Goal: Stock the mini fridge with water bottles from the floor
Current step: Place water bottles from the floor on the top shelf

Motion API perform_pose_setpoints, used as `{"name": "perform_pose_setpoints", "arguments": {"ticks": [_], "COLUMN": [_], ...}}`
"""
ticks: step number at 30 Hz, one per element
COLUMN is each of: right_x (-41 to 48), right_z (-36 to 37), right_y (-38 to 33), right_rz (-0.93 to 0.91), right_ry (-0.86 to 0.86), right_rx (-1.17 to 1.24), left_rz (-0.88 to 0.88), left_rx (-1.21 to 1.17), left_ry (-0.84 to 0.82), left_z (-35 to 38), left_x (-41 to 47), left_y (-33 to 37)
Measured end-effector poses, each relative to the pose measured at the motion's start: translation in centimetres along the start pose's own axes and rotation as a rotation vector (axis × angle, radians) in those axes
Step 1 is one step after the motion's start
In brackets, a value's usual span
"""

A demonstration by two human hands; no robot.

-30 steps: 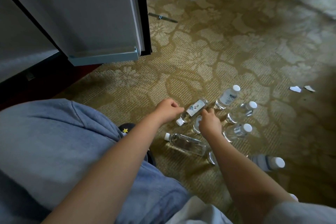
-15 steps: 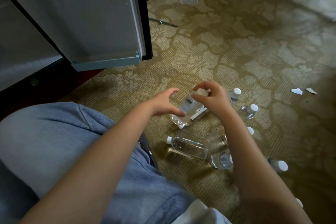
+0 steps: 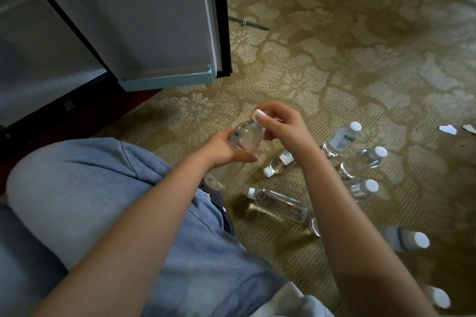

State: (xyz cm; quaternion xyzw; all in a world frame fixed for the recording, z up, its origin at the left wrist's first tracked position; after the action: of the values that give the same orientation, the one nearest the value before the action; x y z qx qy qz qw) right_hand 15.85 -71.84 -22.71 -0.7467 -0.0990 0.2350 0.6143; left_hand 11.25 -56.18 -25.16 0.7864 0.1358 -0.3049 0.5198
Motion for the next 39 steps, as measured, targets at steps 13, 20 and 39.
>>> {"name": "perform_pose_setpoints", "arguments": {"ticks": [13, 20, 39], "right_x": [0.2, -0.9, 1.7], "right_z": [2.9, 4.7, 3.7], "right_y": [22.2, 25.0, 20.7], "right_rz": [0.735, 0.69, 0.527], "right_ry": [-0.175, -0.314, -0.178], "right_rx": [-0.703, -0.858, -0.344], "left_rz": [-0.212, -0.226, -0.224], "left_rx": [0.169, 0.356, 0.298], "left_ry": [0.213, 0.144, 0.178], "left_z": [-1.1, -0.2, -0.3], "left_x": [1.2, 1.5, 1.3], "left_y": [-3.9, -4.9, -3.9]}}
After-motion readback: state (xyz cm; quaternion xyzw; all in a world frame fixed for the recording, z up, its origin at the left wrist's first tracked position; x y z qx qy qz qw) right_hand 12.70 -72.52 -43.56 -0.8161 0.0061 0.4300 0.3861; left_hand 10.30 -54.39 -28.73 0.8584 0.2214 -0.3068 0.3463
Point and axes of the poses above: each hand's wrist, its own x-axis towards the middle knuckle, its own z-axis out of the palm, y = z × x, the point moved 2 cm from there along x, towards the middle knuckle, and after that the axes turned 7 degrees about -y, right-handed, at the moved point
